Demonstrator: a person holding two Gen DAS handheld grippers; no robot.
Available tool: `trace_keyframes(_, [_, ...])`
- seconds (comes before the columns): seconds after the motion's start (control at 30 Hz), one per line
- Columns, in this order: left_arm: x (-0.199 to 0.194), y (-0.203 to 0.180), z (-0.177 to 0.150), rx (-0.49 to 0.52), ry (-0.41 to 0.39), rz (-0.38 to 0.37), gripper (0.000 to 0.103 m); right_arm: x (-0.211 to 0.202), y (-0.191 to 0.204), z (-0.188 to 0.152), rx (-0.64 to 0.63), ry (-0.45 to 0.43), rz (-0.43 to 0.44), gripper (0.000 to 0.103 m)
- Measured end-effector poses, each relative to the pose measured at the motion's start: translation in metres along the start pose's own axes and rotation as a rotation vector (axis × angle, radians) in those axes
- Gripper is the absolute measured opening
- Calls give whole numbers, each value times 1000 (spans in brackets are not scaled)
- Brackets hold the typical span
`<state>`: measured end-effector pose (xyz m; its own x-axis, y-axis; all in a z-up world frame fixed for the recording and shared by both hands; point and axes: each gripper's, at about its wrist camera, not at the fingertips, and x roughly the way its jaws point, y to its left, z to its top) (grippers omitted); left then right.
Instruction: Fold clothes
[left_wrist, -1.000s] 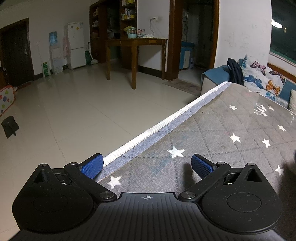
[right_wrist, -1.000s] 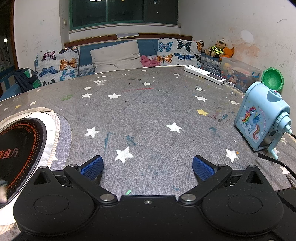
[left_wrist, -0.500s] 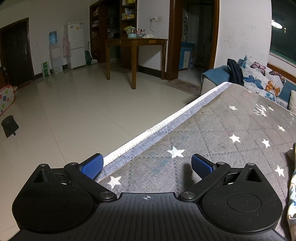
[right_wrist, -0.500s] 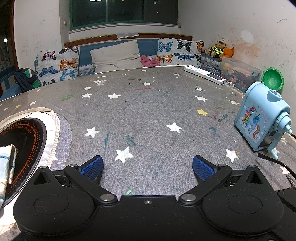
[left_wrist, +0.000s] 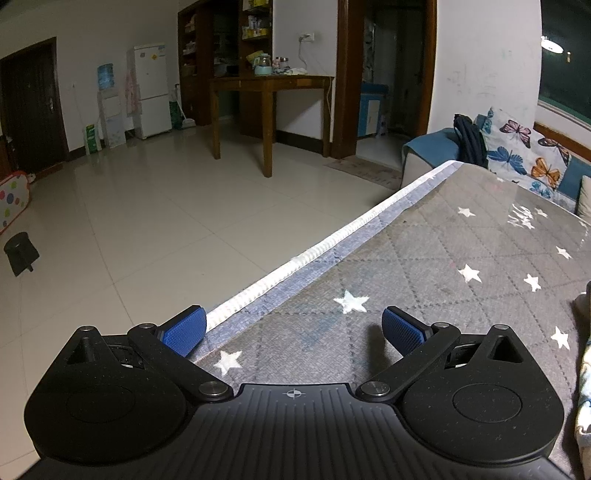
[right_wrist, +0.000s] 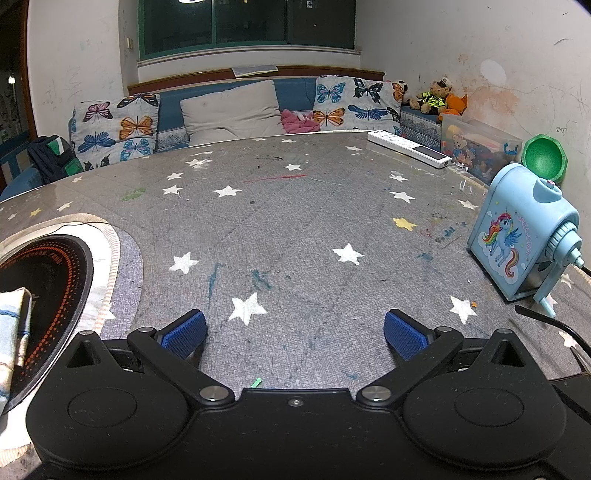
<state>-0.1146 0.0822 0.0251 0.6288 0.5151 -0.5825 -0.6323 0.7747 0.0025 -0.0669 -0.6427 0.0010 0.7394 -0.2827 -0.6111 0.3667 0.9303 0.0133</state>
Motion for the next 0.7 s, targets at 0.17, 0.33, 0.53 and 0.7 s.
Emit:
trace_keyframes(0.17, [0,-1,0,6,-4,-2,102,0,0,0,0,0,0,103])
trace_keyframes(0.33, [0,-3,0,23,-11,-26,102,0,0,0,-1,0,-1,103])
trace_keyframes(0.53, [0,-13,-1,73,-27,-76,102,1,0,0,1,0,0,103])
trace_keyframes(0.7, [-4,-20,-3,124,-57,-171,102,2,-1,0,1,-2,0,103])
